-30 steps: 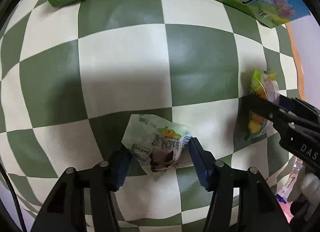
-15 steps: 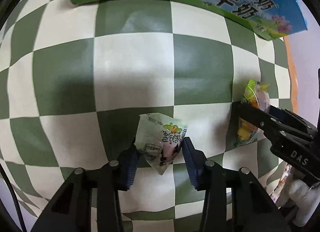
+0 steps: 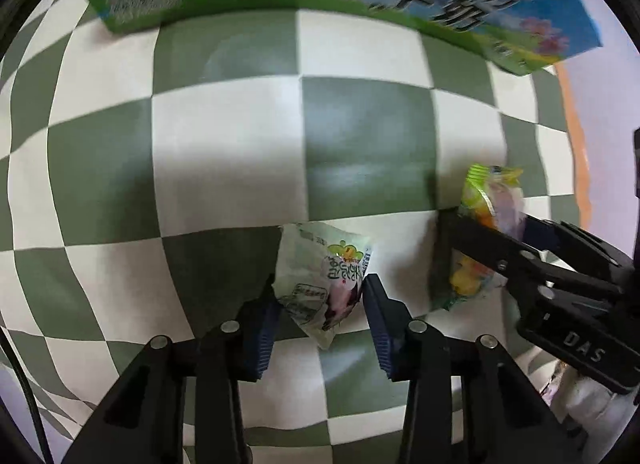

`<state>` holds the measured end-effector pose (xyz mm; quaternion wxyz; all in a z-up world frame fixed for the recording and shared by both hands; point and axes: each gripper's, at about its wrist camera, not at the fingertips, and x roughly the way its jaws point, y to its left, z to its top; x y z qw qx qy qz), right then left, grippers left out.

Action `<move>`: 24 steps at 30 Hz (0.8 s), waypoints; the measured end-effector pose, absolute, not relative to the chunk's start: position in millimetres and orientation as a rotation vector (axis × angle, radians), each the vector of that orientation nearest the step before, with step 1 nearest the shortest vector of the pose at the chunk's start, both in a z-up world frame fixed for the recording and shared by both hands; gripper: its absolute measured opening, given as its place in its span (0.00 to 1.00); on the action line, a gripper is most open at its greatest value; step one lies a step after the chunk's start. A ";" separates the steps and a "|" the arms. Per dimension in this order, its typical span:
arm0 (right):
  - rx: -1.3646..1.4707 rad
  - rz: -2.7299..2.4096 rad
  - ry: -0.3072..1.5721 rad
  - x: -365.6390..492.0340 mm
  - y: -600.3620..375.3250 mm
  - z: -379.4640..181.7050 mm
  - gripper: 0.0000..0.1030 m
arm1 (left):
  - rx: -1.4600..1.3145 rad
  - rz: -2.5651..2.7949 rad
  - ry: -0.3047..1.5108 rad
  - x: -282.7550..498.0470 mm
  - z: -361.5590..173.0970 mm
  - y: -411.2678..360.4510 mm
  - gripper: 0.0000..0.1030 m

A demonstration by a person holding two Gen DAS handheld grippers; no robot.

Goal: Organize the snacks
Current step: 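Lift both items and carry them over the box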

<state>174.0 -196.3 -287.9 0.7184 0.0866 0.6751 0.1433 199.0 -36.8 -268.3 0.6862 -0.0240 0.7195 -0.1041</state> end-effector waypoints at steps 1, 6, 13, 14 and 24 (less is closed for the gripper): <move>0.194 0.319 1.487 173.4 -197.6 -285.7 0.53 | -0.048 -0.229 1.604 199.5 -265.1 -37.3 0.36; 0.227 0.334 1.451 172.8 -209.0 -265.4 0.53 | -0.093 -0.250 1.567 212.9 -237.0 -28.2 0.36; 0.301 0.386 1.331 182.6 -230.6 -191.8 0.53 | -0.189 -0.304 1.392 213.3 -147.5 -5.7 0.36; 0.311 0.393 1.305 187.6 -233.7 -177.2 0.53 | -0.194 -0.310 1.361 216.8 -131.5 -5.2 0.36; 0.230 0.318 1.141 276.8 -257.9 -101.8 0.53 | -0.127 -0.179 1.253 319.1 -107.1 -12.4 0.36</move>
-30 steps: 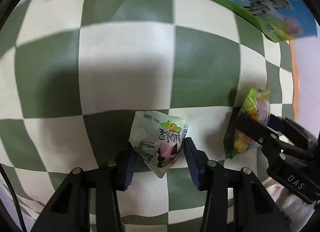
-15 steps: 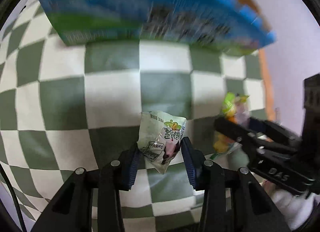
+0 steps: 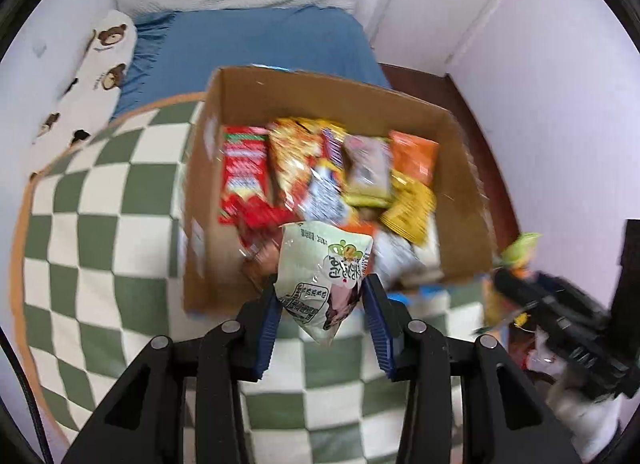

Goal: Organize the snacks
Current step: 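Lift both items and carry them over the box, then lower both items into the box and open both tools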

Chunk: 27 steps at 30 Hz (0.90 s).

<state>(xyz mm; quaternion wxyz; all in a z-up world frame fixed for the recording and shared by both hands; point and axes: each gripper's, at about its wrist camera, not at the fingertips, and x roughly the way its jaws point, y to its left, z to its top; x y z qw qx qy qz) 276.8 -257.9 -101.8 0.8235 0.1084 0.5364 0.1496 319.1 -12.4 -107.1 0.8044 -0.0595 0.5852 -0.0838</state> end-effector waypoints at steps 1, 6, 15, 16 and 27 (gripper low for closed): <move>0.218 0.303 1.146 286.7 -260.3 -103.8 0.53 | -0.113 -0.163 1.264 327.0 -110.0 -10.4 0.37; 0.167 0.231 1.217 322.7 -270.0 -125.4 0.54 | -0.063 -0.079 1.389 359.7 -158.5 -1.4 0.39; 0.091 0.128 1.311 341.3 -264.0 -159.0 1.00 | -0.062 -0.010 1.379 365.5 -179.9 -7.5 0.83; 0.078 0.124 1.314 342.0 -260.8 -161.7 1.00 | -0.069 -0.016 1.369 365.2 -178.3 -9.1 0.89; 0.049 0.087 1.326 347.6 -246.7 -169.7 1.00 | -0.024 -0.031 1.332 362.9 -170.2 -30.7 0.99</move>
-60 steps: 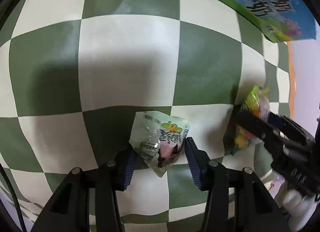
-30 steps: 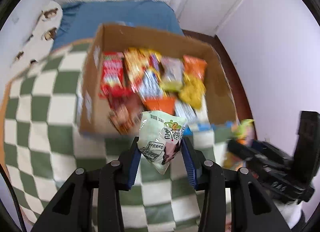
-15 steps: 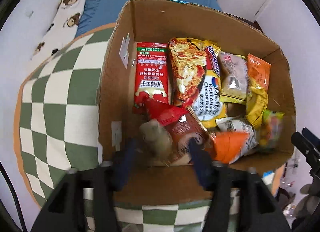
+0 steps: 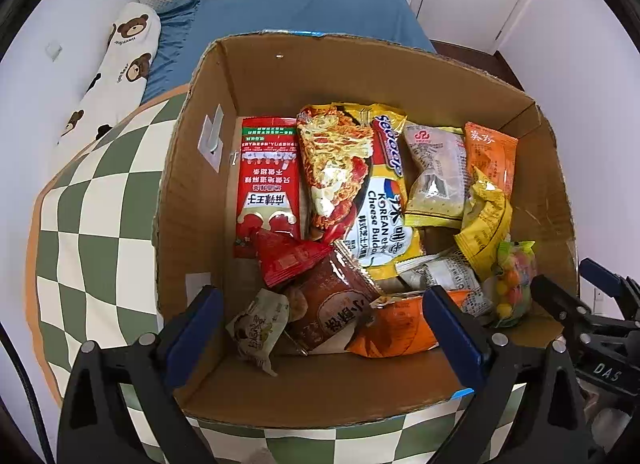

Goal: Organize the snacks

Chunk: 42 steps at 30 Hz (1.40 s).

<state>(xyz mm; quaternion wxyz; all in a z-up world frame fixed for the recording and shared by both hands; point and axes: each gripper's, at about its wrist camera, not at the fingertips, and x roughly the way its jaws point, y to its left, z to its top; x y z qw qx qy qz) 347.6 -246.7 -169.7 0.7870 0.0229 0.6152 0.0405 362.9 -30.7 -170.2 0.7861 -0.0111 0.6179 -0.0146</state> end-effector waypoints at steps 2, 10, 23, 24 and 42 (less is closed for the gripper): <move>0.047 0.085 1.325 346.0 -246.1 -168.2 1.00 | -0.033 -0.027 1.327 361.5 -167.6 -31.4 0.99; 0.044 0.082 1.268 329.4 -248.5 -142.9 1.00 | -0.042 -0.013 1.262 342.9 -144.5 -35.0 0.99; 0.031 0.096 1.084 250.4 -247.7 -61.9 1.00 | -0.053 -0.024 1.096 265.8 -75.8 -38.0 0.99; 0.031 0.098 1.070 242.6 -247.7 -53.6 1.00 | -0.056 -0.026 1.087 259.4 -70.5 -37.5 0.99; 0.010 0.125 0.883 130.4 -243.1 64.1 1.00 | -0.030 0.001 0.930 153.1 16.8 -31.8 0.99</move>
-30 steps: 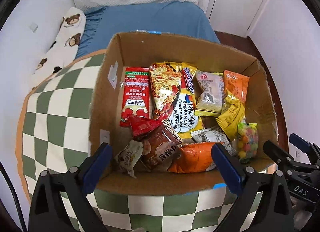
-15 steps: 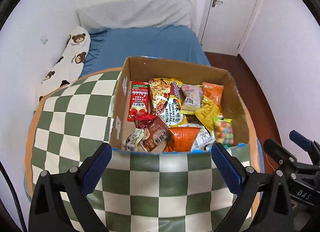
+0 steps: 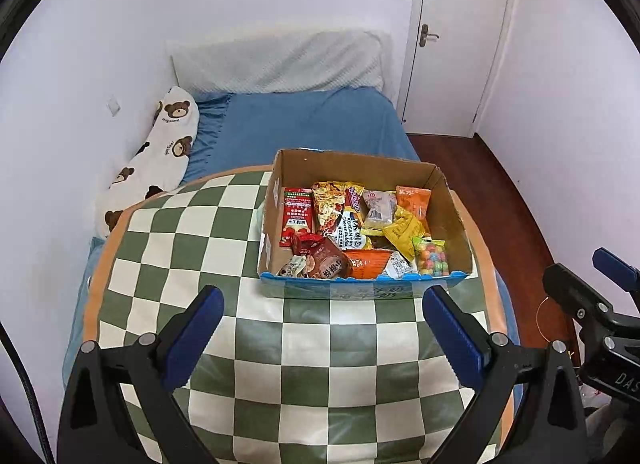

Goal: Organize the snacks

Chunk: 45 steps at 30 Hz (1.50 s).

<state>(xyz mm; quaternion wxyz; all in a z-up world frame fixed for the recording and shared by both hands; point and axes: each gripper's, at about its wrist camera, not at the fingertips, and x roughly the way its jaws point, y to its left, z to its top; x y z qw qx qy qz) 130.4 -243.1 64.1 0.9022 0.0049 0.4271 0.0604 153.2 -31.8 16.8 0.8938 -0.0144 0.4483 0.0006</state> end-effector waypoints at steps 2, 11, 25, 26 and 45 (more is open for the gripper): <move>0.007 0.128 0.873 121.0 -243.2 72.1 1.00 | -0.038 0.000 0.922 146.0 22.5 -30.5 0.99; 0.014 0.121 0.850 93.2 -246.8 94.1 1.00 | -0.008 0.002 0.888 119.2 40.9 -35.8 0.99; 0.021 0.103 0.842 84.3 -250.6 96.6 1.00 | -0.022 0.009 0.891 119.6 35.8 -37.8 0.99; 0.018 0.097 0.842 85.7 -250.9 94.7 1.00 | -0.029 0.014 0.885 121.6 34.2 -37.0 0.99; 0.007 -0.016 0.867 166.2 -255.2 28.0 1.00 | -0.001 0.082 0.900 188.8 -15.2 -43.6 0.99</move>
